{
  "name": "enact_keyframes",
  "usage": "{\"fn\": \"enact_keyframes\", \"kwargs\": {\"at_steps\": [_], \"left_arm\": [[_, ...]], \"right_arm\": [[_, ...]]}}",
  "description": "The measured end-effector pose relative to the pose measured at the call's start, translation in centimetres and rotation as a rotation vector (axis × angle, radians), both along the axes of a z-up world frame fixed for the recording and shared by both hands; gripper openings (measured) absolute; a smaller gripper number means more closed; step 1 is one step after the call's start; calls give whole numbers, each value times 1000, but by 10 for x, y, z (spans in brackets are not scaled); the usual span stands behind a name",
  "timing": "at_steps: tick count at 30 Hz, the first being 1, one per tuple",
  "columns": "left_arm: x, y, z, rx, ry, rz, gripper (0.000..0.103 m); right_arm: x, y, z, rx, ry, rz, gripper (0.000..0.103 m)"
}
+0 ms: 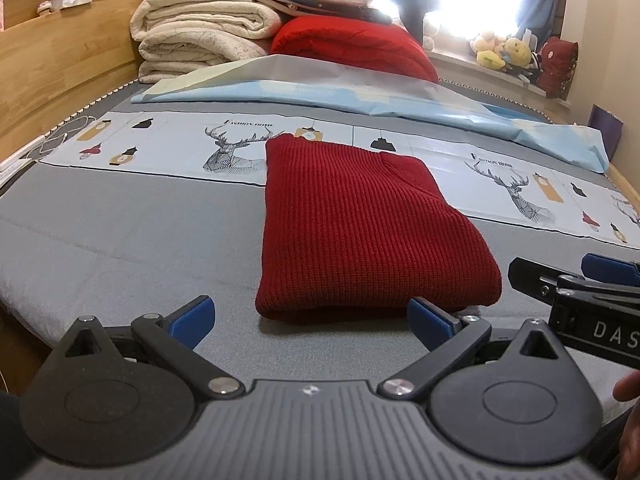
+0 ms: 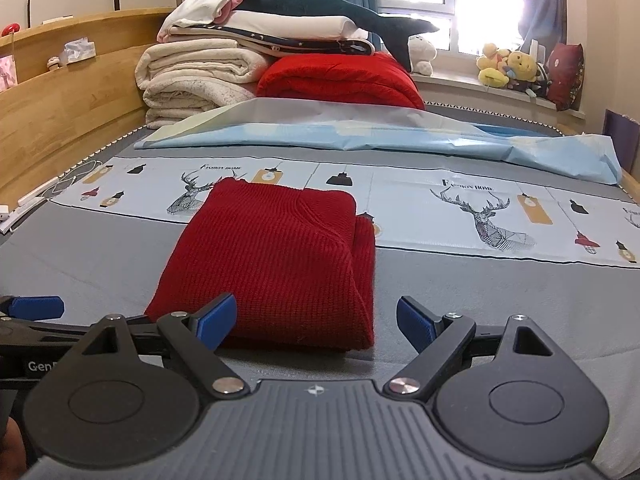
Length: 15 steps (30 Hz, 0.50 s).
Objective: Fold small clothes
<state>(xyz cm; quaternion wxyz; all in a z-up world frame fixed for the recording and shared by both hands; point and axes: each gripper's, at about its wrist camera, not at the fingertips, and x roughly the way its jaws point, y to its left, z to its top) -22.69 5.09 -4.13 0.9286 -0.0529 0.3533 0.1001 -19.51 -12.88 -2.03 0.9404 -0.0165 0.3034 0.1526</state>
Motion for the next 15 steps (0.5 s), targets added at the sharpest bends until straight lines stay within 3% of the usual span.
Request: {"fn": "enact_keyframes", "kwargs": {"at_steps": [15], "left_arm": [[4, 0, -5, 2, 14, 7, 102]], "right_arm": [[0, 5, -1, -31, -18, 9, 88]]}}
